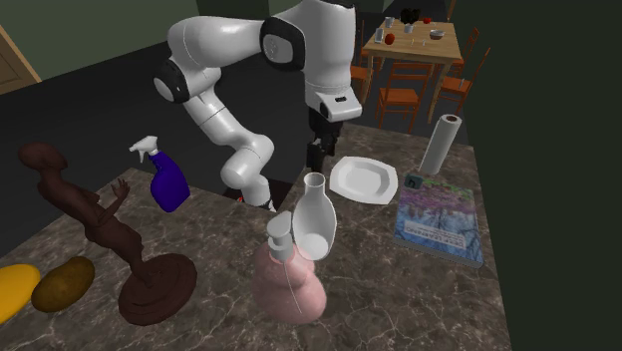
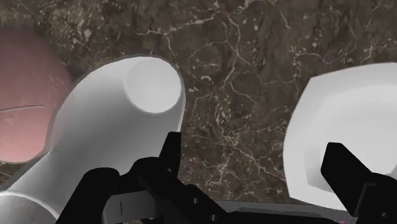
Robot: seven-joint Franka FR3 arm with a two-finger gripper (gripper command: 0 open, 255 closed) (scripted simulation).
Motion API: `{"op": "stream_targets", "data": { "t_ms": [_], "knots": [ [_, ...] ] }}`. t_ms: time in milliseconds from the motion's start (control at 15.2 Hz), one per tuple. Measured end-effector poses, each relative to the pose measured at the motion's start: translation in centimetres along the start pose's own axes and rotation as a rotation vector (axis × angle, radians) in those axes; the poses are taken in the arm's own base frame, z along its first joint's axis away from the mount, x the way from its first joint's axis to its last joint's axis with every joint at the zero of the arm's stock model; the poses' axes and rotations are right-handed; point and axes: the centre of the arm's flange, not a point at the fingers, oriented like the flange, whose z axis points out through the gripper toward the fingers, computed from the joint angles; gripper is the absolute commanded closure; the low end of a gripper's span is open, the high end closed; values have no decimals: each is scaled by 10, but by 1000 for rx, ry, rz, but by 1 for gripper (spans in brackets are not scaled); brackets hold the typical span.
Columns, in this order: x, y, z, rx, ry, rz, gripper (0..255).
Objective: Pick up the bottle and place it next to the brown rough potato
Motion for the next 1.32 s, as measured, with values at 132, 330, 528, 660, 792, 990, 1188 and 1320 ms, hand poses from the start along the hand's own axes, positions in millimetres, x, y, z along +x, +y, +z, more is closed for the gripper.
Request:
{"op": "stream_targets", "data": {
  "t_ms": [132,330,528,660,792,990,1188,1320],
  "knots": [
    [0,21,-13,-2,0,4,0],
    [2,56,-34,-3,0,11,0],
    [3,91,-53,-5,0,17,0],
    [4,103,-59,-7,0,19,0],
    [5,107,-52,-7,0,20,0],
    [4,108,-38,-7,0,19,0],
    [6,108,-26,-7,0,19,0],
    [6,108,-24,-7,0,19,0]
  ]
}}
